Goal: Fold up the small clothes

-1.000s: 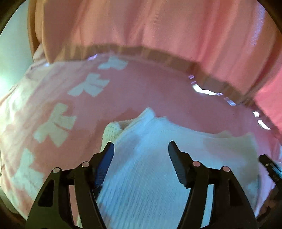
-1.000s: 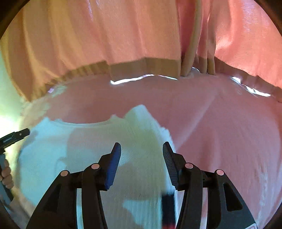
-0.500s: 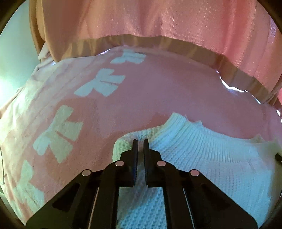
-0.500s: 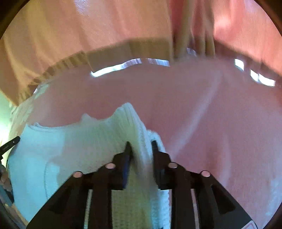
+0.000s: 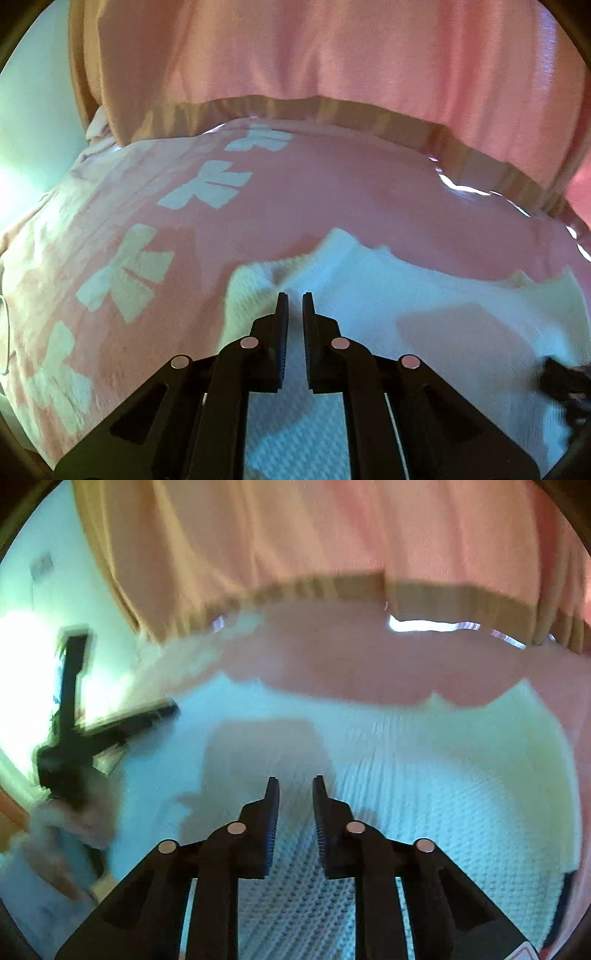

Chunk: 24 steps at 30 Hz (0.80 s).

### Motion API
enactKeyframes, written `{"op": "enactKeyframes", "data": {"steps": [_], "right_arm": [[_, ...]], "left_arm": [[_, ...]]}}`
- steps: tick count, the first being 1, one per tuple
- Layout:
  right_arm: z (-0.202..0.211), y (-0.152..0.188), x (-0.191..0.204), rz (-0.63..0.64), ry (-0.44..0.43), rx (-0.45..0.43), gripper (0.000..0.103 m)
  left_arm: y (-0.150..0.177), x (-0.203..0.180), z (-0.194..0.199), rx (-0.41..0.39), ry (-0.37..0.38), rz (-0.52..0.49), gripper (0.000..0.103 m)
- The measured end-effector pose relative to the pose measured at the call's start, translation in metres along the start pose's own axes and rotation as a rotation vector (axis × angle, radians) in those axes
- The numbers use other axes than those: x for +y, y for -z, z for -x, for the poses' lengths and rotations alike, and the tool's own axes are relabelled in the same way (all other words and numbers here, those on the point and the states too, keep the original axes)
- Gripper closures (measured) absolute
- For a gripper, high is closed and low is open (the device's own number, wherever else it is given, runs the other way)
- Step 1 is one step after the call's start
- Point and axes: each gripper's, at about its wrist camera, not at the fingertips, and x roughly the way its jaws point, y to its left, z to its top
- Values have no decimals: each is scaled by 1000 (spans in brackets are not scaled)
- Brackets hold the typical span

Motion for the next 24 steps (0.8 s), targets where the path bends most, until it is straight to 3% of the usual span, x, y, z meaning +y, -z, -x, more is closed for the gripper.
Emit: {"op": "enactKeyframes", "data": {"steps": [2,6,7,8,9,10,11,13,14,17,20,24], "right_arm": [[-2,0,-20,-38,60,18,103],[39,0,-89,-285,191,-42,100],[47,0,-101,-309,252,-55,93],[55,1,-107,-311,273,-64,94],[55,2,-111,-312,276,-55,95],[53,4,-113,-309,297,-39,103],[49,8,-119,-311,340,-5,103],[53,10,-127,-378,311,-25,103],[63,8,-127,-400,306,-78,103],[80,3,-118,-340,331,-159,101],[55,12,-125,-329,413,-29,100],[74,12,-124,-345,375,-117,100]], "left_arm": [[6,-3,-9,27,-19,-41,93],[8,-3,-15,27,-29,-53,93],[9,-3,-15,26,-33,-57,93],[10,-4,-15,25,-35,-60,93],[10,-5,-14,25,-37,-63,93],[10,-5,-15,24,-39,-64,93],[10,-5,-15,24,-41,-65,93],[11,-5,-15,23,-44,-67,93],[11,-5,-15,22,-45,-68,93],[12,-6,-16,18,-55,-77,93],[13,-9,-16,12,-70,-90,93],[13,-10,-15,11,-72,-90,93]]}}
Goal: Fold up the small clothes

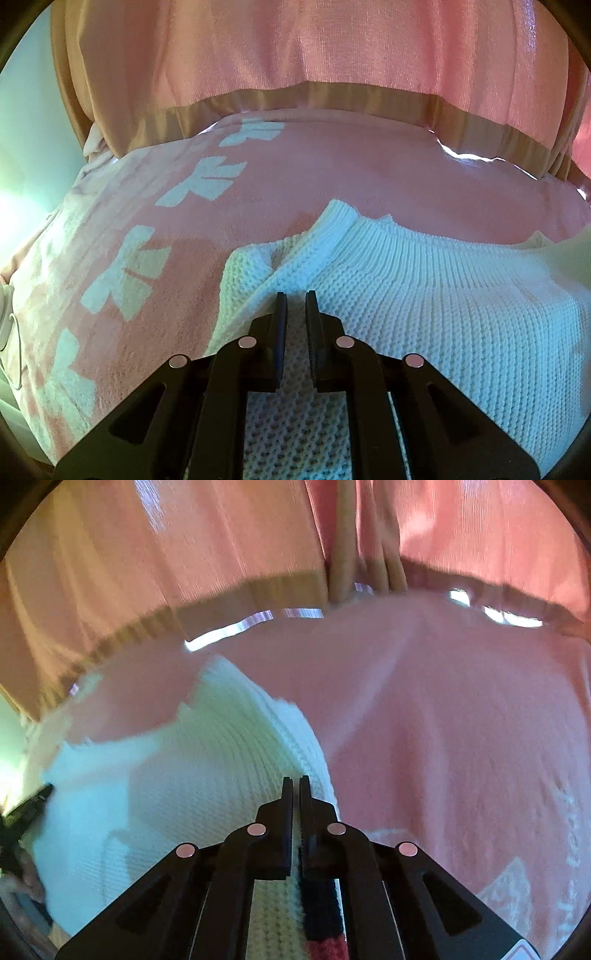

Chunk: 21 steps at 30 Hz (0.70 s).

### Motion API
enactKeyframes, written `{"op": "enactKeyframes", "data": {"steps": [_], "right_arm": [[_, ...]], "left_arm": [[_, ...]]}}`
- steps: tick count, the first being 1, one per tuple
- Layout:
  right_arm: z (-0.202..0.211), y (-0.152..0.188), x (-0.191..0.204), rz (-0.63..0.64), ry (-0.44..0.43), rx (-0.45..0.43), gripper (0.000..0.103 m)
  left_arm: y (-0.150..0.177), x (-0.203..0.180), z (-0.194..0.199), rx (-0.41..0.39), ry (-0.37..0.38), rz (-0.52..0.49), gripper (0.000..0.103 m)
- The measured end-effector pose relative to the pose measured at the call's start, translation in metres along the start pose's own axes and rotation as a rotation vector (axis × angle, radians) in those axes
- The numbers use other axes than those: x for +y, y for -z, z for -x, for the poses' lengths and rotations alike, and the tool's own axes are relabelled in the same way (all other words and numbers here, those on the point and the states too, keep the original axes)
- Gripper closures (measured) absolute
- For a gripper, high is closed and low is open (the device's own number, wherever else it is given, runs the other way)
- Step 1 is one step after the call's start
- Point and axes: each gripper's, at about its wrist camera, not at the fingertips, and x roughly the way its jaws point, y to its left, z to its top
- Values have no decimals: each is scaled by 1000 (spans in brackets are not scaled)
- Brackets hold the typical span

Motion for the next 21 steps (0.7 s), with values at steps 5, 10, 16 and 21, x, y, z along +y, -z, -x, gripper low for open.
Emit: {"op": "enactKeyframes", "data": {"steps": [5,10,16,21], "right_arm": [[21,6,30,65,-129,-69,97],[21,17,92,234,-260,-49,97],[10,30,159,388,-350,21,97],[-15,52,181,443,-327,110,97]], "left_arm": [[-1,3,10,2,17,30,92],[-6,37,38,-25,81,161,61],[9,82,27,76,151,318,50],[24,82,-3,215,271,448,29]]}}
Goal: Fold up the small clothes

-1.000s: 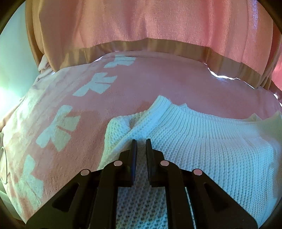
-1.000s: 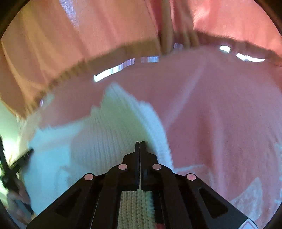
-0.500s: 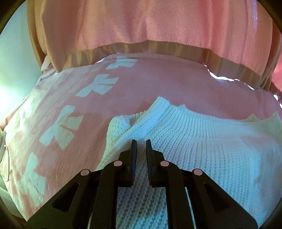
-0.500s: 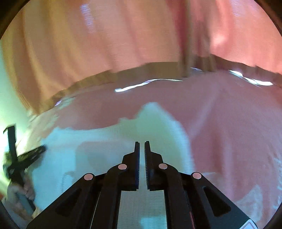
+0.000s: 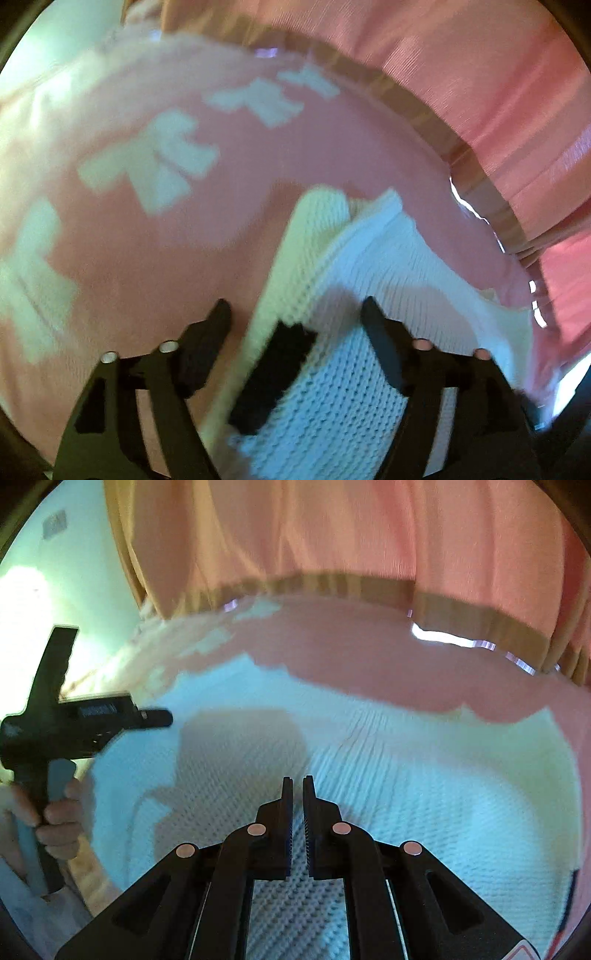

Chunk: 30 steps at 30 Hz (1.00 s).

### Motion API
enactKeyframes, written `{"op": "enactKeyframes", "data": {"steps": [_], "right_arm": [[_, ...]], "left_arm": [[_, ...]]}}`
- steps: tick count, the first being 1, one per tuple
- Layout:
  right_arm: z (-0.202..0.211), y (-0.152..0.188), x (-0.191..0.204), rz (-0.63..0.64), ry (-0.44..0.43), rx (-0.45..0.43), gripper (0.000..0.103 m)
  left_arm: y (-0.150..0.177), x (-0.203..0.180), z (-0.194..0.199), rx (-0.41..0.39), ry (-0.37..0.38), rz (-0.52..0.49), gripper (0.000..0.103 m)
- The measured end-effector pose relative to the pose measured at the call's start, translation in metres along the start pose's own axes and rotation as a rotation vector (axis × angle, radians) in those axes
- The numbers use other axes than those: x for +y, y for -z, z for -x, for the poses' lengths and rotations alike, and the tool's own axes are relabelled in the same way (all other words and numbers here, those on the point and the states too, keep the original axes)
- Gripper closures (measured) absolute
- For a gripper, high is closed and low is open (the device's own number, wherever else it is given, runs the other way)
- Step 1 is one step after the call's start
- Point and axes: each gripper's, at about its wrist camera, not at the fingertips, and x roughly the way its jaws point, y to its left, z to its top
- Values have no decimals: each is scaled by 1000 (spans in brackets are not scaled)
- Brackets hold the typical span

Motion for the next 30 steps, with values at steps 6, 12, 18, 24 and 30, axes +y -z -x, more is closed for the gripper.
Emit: {"op": "enactKeyframes", "data": {"steps": [6,12,18,24,30], "right_arm": [[-15,8,-6,1,-13,11,100],[-18,9,-9,-2,-23,3,100],[-15,11,-14,-32,-54,2,100],[43,24,-55,-168,-56,-3,101],[140,73,-152,-351,126,-147,90]], "left_arm": [[8,-12,-1,-25,-11,-61,44],[1,-21,29,-59,123,-40,81],[10,-89,88,-131,238,-109,81],[33,-183,103,-112,277,-226,81],[85,-254,59,-43,218,-326,72]]}}
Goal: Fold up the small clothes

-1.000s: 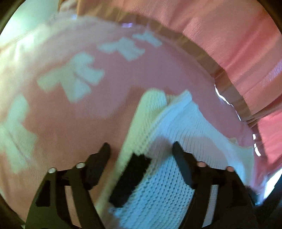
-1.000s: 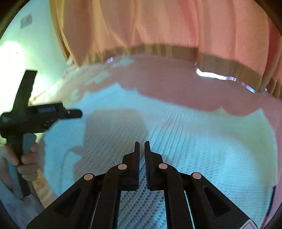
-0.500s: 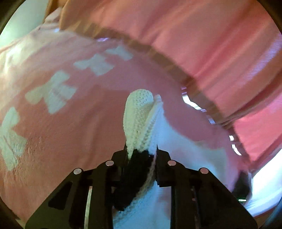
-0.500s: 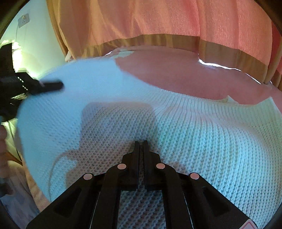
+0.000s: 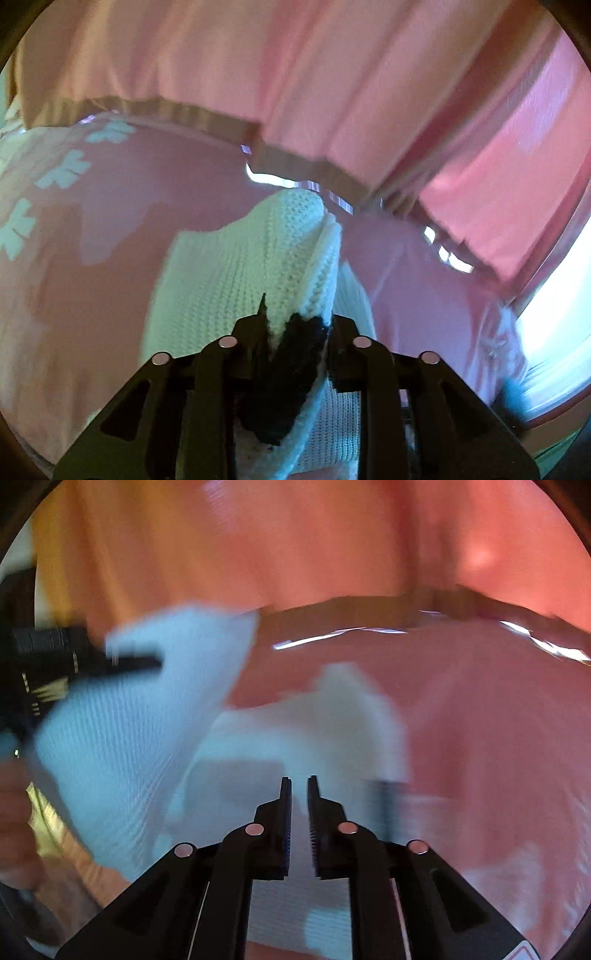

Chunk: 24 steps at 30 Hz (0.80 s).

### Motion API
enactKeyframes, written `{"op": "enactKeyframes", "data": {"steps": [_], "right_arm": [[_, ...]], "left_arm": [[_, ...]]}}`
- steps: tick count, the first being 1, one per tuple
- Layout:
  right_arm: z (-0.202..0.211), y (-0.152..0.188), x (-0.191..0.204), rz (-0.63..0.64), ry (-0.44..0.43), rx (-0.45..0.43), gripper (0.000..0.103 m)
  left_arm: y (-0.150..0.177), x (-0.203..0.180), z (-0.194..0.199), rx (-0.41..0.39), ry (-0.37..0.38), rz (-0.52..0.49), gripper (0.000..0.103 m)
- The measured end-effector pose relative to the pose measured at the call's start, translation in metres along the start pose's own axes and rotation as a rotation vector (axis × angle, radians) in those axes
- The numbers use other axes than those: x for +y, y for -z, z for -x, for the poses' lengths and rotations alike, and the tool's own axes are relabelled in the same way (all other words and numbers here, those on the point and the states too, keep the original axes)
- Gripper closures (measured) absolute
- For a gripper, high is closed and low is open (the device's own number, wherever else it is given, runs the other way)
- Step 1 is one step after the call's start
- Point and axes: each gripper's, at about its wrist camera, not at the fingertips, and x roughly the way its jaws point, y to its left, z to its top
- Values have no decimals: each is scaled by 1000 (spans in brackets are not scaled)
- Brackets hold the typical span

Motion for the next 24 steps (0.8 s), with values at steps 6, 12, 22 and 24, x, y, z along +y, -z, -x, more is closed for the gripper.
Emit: {"op": "enactKeyframes", "data": {"steps": [6,12,22,24], "right_arm": [[10,-8,-29,-92,-58,-45,69],[1,-12,-14,-99,-259,1,48],[-53,-23,-9,-212,-429,215,34],[-70,-25,1,-179,-409,274,34]], "left_arm": [[46,1,4,-15,-13,9,52],[80,22,62,-100,-41,-39,31],[142,11,25,44,0,-170,30],[146,11,18,43,-19,-180,30]]}}
